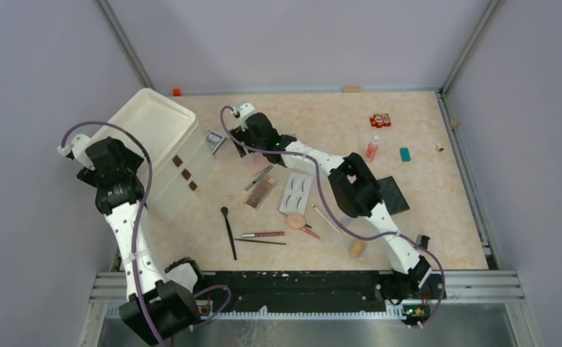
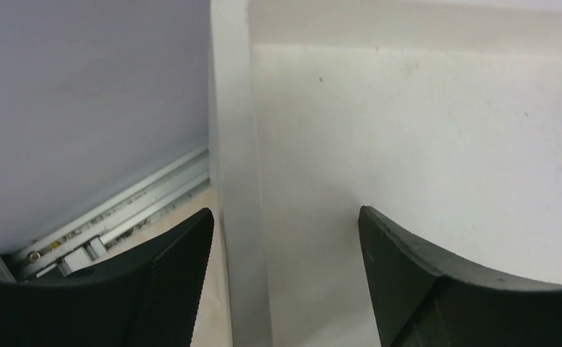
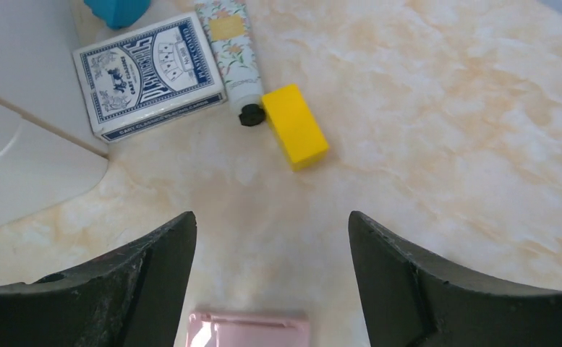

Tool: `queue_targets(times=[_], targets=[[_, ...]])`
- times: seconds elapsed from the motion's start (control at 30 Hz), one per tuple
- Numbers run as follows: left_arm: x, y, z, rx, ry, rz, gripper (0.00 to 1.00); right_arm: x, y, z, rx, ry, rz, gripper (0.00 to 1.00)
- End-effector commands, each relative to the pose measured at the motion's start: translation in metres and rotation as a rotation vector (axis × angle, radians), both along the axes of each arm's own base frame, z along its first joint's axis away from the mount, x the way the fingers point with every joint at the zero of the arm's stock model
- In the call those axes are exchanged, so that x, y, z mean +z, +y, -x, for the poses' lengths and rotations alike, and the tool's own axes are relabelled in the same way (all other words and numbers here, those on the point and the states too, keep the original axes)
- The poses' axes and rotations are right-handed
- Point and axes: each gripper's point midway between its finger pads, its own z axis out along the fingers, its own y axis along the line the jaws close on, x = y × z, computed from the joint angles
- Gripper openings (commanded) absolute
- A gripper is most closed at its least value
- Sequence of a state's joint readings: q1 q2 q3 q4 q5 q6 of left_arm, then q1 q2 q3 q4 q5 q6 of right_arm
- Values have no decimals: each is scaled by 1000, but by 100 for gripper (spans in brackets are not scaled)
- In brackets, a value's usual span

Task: Organize the makeup
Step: Move the storage box to the corner of the board, then move the makeup to the center of the board.

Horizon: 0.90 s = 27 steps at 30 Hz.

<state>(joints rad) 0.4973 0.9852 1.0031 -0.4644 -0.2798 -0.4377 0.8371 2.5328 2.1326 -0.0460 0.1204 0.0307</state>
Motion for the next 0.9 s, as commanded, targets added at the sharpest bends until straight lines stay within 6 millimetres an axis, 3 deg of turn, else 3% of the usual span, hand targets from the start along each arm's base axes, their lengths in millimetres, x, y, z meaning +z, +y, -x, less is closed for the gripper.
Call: queue_targets(times=[0.0,0.2,0.33,0.57,0.63,0.87], targets=[[-1,-28,17,-74,42,62,81,177,-36,-6,-78,-190,-247,75],[78,-42,33,-84,-125,-8,85,237,-88,21,-141,-217,-323,76],[114,-63,24,-194,-220,11,85,248,-122,41,-199,-209,-344,76],[149,-104,-19,-384,-309,80,85,255,-188,77,-334,-172,-390,76],[154,-127,-35,-414,-299,63,86,254,-203,88,-354,-169,-394,76],[149,-250,-96,-556,-206,-64,90,249,-254,125,-434,-161,-395,76]])
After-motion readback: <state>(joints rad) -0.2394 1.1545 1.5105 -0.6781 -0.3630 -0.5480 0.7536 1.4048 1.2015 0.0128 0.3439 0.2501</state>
